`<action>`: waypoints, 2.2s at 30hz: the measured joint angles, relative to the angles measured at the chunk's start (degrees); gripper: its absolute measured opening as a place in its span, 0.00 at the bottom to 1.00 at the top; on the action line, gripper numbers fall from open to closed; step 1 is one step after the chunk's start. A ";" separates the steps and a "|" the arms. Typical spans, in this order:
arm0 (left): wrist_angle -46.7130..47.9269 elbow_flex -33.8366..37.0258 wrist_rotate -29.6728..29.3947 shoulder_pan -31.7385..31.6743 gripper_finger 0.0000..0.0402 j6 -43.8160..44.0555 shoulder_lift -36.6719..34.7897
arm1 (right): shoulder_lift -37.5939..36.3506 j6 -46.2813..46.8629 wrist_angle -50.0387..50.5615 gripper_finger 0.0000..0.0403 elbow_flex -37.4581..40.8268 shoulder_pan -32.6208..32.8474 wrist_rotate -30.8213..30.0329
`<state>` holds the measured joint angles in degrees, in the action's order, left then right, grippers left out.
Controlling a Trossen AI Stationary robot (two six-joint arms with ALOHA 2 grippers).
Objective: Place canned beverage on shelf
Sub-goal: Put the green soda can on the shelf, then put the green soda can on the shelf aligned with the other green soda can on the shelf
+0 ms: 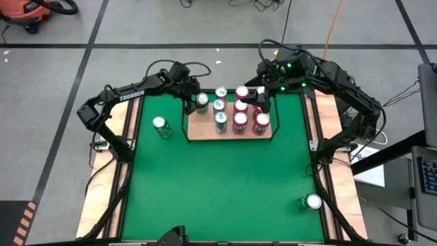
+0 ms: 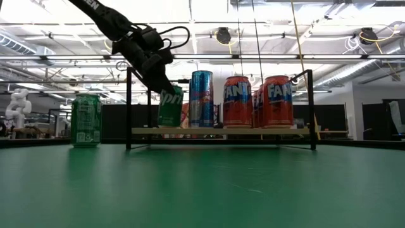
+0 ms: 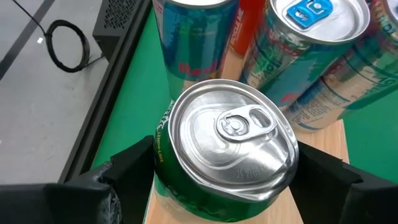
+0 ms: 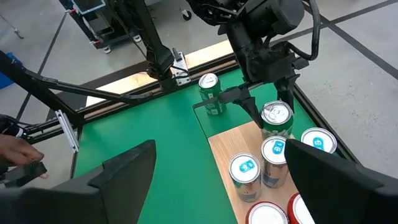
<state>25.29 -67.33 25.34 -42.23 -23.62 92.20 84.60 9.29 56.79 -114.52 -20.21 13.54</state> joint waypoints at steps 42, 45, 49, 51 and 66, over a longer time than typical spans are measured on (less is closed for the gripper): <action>35.34 -28.46 -15.42 6.93 0.91 12.52 -6.50 | -2.74 4.40 3.55 0.86 0.04 2.37 -0.02; 42.06 -29.93 -19.92 9.37 0.91 18.62 -9.36 | -2.95 5.98 4.49 0.86 0.04 3.76 -0.04; 52.06 -30.27 -24.17 12.70 0.91 28.24 -13.23 | -2.68 7.68 4.71 0.86 0.04 6.11 -0.35; 58.00 -30.27 -25.25 13.66 0.91 32.03 -14.80 | -2.35 8.02 4.20 0.86 0.02 7.56 -1.59; 59.08 -10.15 -24.49 13.65 0.88 36.77 -17.49 | -1.72 9.11 4.33 0.86 0.04 13.84 -4.72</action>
<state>84.36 -77.48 0.86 -28.58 13.15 74.72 82.87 18.41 61.13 -114.48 -6.36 8.82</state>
